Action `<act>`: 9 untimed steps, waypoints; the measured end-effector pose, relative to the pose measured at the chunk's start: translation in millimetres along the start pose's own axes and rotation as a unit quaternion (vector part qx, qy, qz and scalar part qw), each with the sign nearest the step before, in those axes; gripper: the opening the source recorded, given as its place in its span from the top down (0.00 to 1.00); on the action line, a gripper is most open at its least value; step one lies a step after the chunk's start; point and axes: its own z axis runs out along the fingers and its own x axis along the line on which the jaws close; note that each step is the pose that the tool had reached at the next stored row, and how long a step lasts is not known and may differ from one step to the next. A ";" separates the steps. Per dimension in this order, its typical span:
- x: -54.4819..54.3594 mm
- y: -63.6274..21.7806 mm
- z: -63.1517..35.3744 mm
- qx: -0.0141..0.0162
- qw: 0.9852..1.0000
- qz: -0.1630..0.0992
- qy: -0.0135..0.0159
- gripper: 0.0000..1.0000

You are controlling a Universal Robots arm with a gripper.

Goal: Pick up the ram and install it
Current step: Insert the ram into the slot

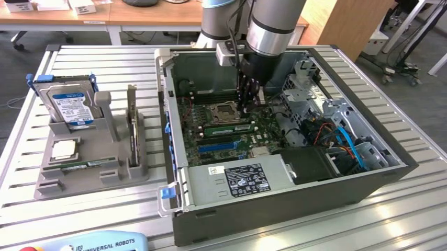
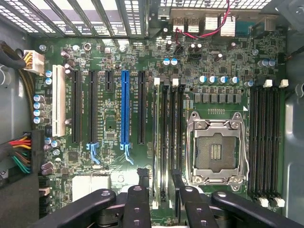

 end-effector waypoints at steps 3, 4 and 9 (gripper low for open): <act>0.0 0.0 0.0 0.000 1.000 0.000 0.000 0.69; 0.0 0.0 0.0 0.000 1.000 0.000 0.000 0.69; 0.0 0.0 0.0 0.000 1.000 0.000 0.000 0.69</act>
